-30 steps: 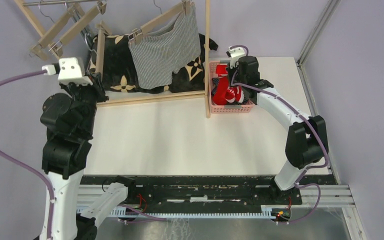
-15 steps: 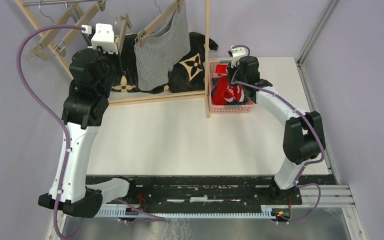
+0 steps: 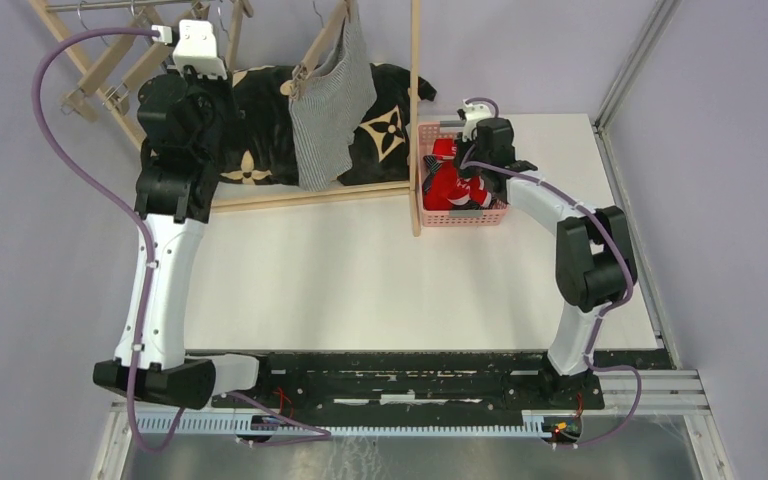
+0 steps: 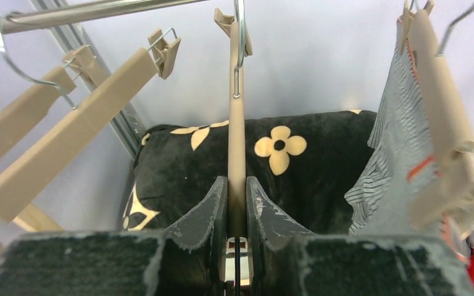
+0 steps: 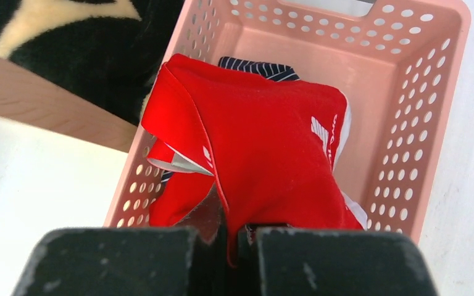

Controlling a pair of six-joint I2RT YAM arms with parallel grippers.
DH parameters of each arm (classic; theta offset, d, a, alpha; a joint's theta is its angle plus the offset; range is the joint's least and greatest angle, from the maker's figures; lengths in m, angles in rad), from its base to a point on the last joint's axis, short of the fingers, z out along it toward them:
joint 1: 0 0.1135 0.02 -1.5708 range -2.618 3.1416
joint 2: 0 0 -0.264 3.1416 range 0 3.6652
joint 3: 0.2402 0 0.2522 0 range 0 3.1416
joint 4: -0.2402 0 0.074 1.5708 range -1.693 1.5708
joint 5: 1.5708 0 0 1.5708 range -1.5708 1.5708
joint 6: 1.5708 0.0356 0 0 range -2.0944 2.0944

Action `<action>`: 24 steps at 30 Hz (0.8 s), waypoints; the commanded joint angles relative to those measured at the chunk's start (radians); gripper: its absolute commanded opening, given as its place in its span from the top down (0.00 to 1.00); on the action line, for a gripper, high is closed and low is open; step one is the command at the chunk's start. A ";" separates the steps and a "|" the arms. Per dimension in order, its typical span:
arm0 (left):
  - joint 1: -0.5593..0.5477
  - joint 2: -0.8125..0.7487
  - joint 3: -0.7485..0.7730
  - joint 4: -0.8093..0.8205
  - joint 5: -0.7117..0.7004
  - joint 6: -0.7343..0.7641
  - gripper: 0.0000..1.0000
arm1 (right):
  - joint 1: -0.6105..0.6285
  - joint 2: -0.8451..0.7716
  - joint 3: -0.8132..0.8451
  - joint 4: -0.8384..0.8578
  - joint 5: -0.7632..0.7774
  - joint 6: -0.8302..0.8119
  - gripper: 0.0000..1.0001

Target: Remove the underwear clipped to the hanger

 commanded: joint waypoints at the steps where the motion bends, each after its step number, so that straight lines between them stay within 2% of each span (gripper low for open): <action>1: 0.092 0.052 0.043 0.140 0.158 -0.089 0.97 | -0.020 0.031 0.082 0.051 -0.023 0.018 0.99; 9: 0.134 0.045 -0.030 0.270 0.209 -0.112 0.97 | -0.030 0.064 0.117 0.051 -0.039 0.022 0.99; 18: 0.139 -0.077 -0.210 0.385 0.233 -0.124 0.97 | -0.032 0.102 0.131 0.053 -0.077 0.045 0.99; 24: 0.137 -0.138 -0.269 0.433 0.217 -0.123 0.97 | -0.033 0.105 0.129 0.056 -0.091 0.053 0.99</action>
